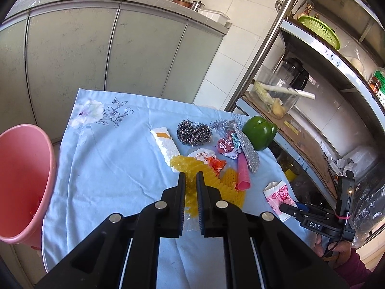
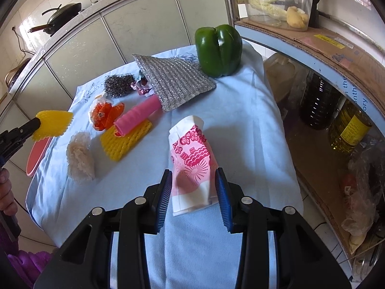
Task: Collect trash
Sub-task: 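Grasp the yellow foam net with the left tool while the right tool grasps the pink-white paper packet, then carry the net and packet over the pink bin and open both tools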
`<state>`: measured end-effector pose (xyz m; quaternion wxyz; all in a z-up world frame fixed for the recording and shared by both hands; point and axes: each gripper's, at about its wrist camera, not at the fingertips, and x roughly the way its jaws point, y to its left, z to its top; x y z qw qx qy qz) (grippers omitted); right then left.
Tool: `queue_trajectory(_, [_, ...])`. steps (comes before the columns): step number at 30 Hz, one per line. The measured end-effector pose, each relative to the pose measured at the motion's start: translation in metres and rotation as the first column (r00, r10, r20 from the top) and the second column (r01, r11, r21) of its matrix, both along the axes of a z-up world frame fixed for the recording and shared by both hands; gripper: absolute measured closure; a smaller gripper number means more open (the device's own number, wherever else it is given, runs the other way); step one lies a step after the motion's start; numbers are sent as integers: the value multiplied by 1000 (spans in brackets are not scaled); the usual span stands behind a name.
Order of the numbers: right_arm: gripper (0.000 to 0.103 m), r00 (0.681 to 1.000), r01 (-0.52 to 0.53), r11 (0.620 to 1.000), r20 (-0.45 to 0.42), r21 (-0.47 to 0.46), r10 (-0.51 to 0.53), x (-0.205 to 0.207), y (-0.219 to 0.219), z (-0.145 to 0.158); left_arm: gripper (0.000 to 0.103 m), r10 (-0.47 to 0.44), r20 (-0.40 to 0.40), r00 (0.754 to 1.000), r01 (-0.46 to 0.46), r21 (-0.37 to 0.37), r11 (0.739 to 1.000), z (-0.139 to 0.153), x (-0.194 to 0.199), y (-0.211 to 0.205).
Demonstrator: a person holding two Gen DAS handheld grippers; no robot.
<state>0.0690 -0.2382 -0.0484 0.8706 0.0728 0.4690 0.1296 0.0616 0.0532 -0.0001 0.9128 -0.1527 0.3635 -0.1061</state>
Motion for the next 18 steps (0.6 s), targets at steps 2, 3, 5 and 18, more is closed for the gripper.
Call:
queue_trajectory(2, [65, 1000, -3, 1000, 8, -11, 3, -2, 2, 1, 95, -2, -1, 1000, 2, -1, 1000, -1, -1, 0])
queue_trajectory(3, [66, 1000, -3, 1000, 13, -17, 4, -3, 2, 2, 95, -3, -1, 1000, 3, -2, 1000, -1, -1, 1])
queue_trajectory(5, [84, 1000, -1, 999, 18, -35, 1, -3, 4, 2, 95, -5, -1, 1000, 5, -4, 1000, -2, -2, 1])
queue_trajectory(18, [91, 991, -70, 997, 118, 8, 69, -8, 34, 41, 95, 31, 49, 998, -30, -28, 999, 9, -17, 24])
